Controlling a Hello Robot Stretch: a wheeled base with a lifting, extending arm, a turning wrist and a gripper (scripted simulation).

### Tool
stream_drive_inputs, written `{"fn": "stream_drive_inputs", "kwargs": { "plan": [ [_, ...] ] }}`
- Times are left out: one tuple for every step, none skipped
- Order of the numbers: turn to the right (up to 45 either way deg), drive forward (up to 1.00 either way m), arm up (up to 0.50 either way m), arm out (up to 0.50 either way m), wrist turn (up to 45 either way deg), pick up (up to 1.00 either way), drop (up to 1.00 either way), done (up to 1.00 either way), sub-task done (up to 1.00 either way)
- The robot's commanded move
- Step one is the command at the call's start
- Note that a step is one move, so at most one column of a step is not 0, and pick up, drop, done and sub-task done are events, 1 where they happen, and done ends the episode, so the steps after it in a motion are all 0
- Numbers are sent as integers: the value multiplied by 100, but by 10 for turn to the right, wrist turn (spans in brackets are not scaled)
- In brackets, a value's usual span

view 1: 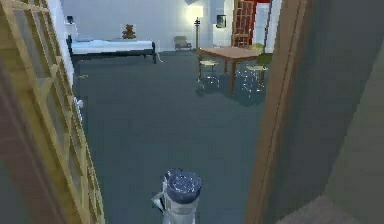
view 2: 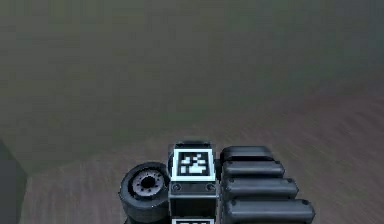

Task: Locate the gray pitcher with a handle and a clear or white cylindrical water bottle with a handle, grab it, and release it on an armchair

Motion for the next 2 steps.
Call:
{"fn": "stream_drive_inputs", "kwargs": {
  "plan": [
    [0, 60, 0, 0, 0, 0, 0, 0, 0],
    [-30, 0, 0, 0, 0, 0, 0, 0, 0]
  ]
}}
